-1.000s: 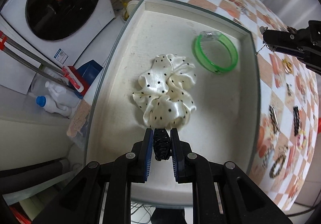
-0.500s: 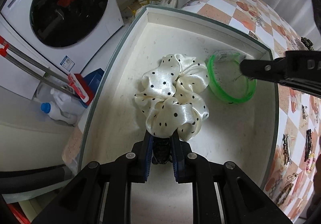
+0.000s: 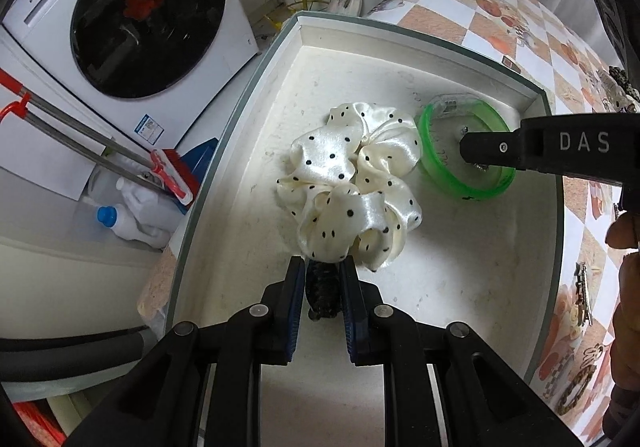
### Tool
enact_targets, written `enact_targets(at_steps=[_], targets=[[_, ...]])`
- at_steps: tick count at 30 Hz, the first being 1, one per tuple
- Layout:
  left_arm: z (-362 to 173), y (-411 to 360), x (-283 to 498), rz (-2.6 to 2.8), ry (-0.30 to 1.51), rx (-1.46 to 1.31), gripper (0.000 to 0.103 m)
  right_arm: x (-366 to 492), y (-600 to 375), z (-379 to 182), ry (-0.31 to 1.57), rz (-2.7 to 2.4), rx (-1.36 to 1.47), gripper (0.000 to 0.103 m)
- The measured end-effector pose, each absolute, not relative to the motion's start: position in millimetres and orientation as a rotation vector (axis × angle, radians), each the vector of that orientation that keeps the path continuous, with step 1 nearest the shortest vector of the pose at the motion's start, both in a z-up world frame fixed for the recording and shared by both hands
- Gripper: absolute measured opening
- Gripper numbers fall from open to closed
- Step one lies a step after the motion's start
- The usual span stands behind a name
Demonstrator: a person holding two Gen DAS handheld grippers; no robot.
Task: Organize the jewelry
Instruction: 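Release the charm inside the bangle with the right tool while the left tool releases the clip by the scrunchie, then move both open tools back over the table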
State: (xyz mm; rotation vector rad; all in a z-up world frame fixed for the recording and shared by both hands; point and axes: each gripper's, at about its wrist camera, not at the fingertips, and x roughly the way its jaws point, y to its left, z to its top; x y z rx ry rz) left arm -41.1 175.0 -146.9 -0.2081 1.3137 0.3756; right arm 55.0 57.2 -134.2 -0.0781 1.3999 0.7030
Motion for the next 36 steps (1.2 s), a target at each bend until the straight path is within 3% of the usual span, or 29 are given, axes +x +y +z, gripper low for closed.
enact_targets(at_steps=[2,4,5,6,7,8,12,20,36], targets=[[-145,174,-43,0.382,1.312,-0.206,0.023,55,57,-134,1.410,0.705,-0.064,0.017],[-142,174,-44,0.386,1.308,-0.203,0.025,55,56,-133,1.411,0.707,-0.051,0.030],[-141,173,-45,0.391,1.308,-0.202,0.047,55,54,-131,1.407,0.711,-0.041,0.038],[-139,173,-46,0.405,1.306,-0.199,0.087,55,52,-128,1.402,0.715,-0.031,0.040],[-136,173,-47,0.426,1.289,-0.193,0.100,56,50,-127,1.399,0.717,-0.023,0.041],[-131,173,-49,0.440,1.264,-0.187,0.103,56,48,-124,1.396,0.720,-0.012,0.041],[-123,170,-50,0.425,1.258,-0.193,0.103,55,36,-111,1.384,0.718,0.039,0.047],[-112,157,-57,0.396,1.299,-0.220,0.103,48,-8,-92,1.391,0.647,0.057,0.080],[-72,99,-65,0.321,1.340,-0.162,0.103,16,-111,-64,1.427,0.497,0.065,0.084]])
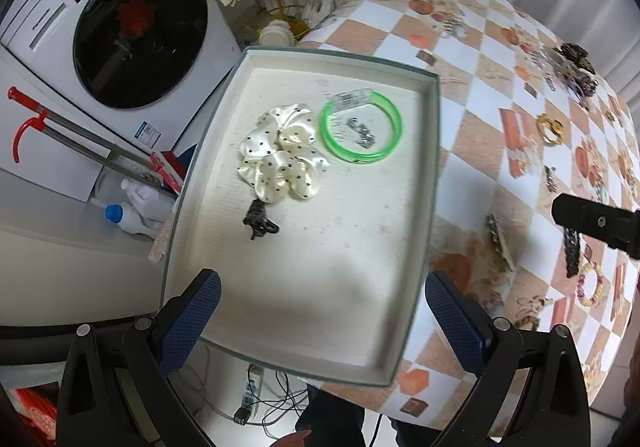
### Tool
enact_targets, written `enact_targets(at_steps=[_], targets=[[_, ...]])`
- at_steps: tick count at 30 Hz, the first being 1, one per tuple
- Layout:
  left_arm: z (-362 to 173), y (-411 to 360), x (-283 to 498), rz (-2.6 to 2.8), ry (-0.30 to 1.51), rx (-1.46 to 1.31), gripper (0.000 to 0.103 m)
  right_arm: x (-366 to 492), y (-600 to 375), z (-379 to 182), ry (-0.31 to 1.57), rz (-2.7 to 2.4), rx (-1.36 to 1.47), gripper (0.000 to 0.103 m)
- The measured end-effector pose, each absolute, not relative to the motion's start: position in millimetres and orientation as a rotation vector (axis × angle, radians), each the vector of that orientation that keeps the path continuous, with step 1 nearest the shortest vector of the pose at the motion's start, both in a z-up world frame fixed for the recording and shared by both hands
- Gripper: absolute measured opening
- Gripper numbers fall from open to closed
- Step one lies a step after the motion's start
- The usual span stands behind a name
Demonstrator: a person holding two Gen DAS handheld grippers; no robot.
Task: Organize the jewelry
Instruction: 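Move both open tools back over the table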
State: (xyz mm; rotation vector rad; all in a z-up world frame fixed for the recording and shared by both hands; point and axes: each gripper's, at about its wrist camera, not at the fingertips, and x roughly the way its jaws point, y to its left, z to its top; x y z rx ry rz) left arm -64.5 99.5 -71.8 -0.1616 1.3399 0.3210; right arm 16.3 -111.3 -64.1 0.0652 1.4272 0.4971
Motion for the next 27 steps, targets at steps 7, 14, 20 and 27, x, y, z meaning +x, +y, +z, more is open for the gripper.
enact_targets(at_steps=[7,14,20,27], targets=[[-63,89,-71,0.269,1.347,-0.140,0.103,-1,-131,-55,1.421,0.492,0.091,0.103],[-64,87,-84,0.194,1.348,-0.077,0.103,-27,-135,-49,1.384,0.441,0.102,0.103],[-62,101,-100,0.159,1.343,-0.066,0.103,-57,-137,-44,1.355,0.376,0.102,0.103],[-65,109,-112,0.108,1.356,-0.080,0.103,-82,-155,-48,1.408,0.287,0.142,0.103]])
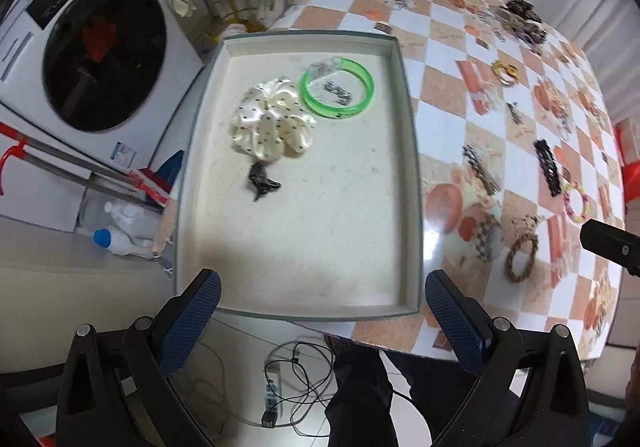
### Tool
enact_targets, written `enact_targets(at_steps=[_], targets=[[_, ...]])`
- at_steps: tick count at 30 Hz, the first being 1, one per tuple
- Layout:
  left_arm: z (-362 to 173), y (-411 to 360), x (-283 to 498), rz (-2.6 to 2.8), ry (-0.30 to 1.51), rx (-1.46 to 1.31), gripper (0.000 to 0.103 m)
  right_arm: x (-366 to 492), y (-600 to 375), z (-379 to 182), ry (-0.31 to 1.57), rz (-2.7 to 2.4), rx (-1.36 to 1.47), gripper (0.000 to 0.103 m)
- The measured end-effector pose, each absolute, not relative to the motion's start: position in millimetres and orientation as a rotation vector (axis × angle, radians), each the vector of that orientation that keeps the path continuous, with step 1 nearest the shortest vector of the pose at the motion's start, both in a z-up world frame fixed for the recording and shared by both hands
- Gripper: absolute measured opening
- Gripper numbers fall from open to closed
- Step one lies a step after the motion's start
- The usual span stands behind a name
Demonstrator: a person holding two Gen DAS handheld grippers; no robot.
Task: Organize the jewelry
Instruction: 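Move both open tools back over the table, then reach the left tool to the silver barrette while the right tool approaches the beaded bracelet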
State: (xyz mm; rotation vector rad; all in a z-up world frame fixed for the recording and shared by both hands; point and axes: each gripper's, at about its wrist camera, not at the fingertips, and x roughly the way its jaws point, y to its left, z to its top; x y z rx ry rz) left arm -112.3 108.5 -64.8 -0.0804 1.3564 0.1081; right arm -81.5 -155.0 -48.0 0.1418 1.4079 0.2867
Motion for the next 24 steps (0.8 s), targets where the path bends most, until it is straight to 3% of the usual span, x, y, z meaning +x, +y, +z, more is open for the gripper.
enact_targets(at_steps=[24], targets=[[-78,-14,-54,-0.015,1.409,-0.071,0.103,-61,-306,-80,1.509,-0.005,0.218,0.102]])
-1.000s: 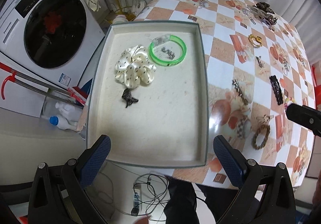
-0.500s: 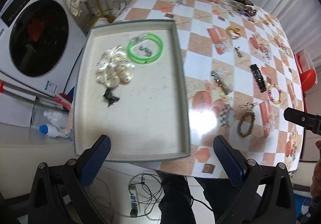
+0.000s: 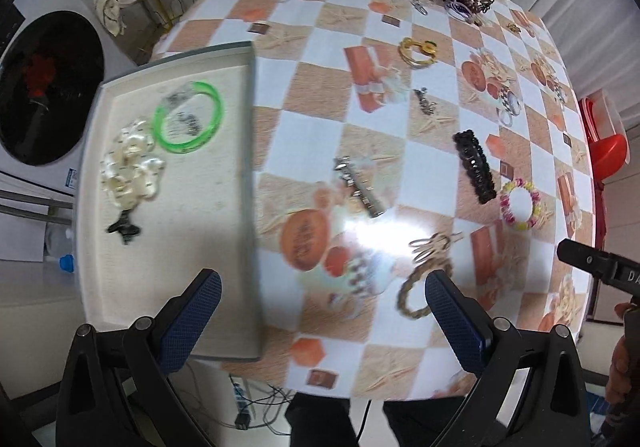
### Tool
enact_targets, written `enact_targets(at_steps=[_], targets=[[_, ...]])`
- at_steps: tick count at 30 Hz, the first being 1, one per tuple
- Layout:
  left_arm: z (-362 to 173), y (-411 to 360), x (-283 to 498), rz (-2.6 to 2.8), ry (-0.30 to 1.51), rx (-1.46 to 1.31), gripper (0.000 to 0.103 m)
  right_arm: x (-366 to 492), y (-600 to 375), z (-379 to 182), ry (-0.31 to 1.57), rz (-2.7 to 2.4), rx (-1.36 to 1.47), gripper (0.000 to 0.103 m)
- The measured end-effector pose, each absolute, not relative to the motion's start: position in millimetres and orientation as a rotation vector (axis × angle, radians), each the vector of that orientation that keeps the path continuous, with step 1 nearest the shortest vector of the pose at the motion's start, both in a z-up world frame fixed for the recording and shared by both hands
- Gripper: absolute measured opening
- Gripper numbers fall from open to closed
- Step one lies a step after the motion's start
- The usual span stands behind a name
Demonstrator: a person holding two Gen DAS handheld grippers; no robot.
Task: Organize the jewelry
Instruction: 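Reach the left tool to the silver barrette while the right tool approaches the beaded bracelet, then grasp the silver barrette with the left tool while the right tool grasps the pink-yellow beaded bracelet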
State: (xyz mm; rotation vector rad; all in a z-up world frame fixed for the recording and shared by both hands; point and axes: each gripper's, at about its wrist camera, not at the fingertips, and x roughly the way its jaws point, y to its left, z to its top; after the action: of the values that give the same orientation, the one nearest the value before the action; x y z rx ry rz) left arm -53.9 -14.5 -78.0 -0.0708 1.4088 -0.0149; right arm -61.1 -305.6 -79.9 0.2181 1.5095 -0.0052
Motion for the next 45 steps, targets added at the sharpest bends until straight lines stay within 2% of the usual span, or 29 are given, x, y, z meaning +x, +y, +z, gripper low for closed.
enact_targets(at_steps=[5,13,15,20,28,29,30,31,34,37,39,40,41,42,43,45], targets=[[-91,-31,-36,-0.001,1.432,-0.097,0.103,-43,-325,-91,1.528,-0.005,0.197,0.097],[-115,-41,-12,0.047,1.454,-0.107,0.103,-20,-336,-115,1.555,0.008,0.159,0.095],[-124,-41,-7,0.067,1.469,-0.109,0.093,-14,-337,-122,1.562,0.011,0.146,0.094],[-143,-40,0,0.114,1.499,-0.117,0.093,-4,-336,-140,1.584,0.012,0.111,0.087],[-165,-31,9,0.179,1.517,-0.155,0.093,6,-320,-153,1.566,0.028,0.013,0.086],[-168,-30,9,0.186,1.518,-0.166,0.091,6,-316,-154,1.559,0.029,-0.013,0.086],[-171,-28,9,0.192,1.521,-0.177,0.084,6,-313,-155,1.554,0.028,-0.037,0.086],[-173,-28,9,0.192,1.526,-0.185,0.084,6,-309,-155,1.549,0.028,-0.053,0.084],[-173,-29,9,0.195,1.513,-0.187,0.083,2,-296,-154,1.529,0.038,-0.079,0.077],[-172,-34,8,0.178,1.507,-0.178,0.074,-1,-285,-152,1.521,0.053,-0.092,0.068],[-169,-44,7,0.152,1.503,-0.168,0.059,-4,-277,-150,1.516,0.060,-0.098,0.056],[-169,-50,10,0.141,1.500,-0.157,0.053,-4,-275,-149,1.513,0.062,-0.098,0.043],[-167,-55,11,0.127,1.496,-0.145,0.037,-3,-273,-148,1.510,0.061,-0.100,0.026],[-166,-60,12,0.112,1.497,-0.134,0.026,-2,-272,-147,1.511,0.059,-0.100,0.019],[-165,-63,13,0.101,1.502,-0.130,0.023,0,-270,-147,1.515,0.059,-0.095,0.012],[-163,-65,11,0.076,1.502,-0.153,0.017,2,-269,-147,1.522,0.061,-0.072,0.010]])
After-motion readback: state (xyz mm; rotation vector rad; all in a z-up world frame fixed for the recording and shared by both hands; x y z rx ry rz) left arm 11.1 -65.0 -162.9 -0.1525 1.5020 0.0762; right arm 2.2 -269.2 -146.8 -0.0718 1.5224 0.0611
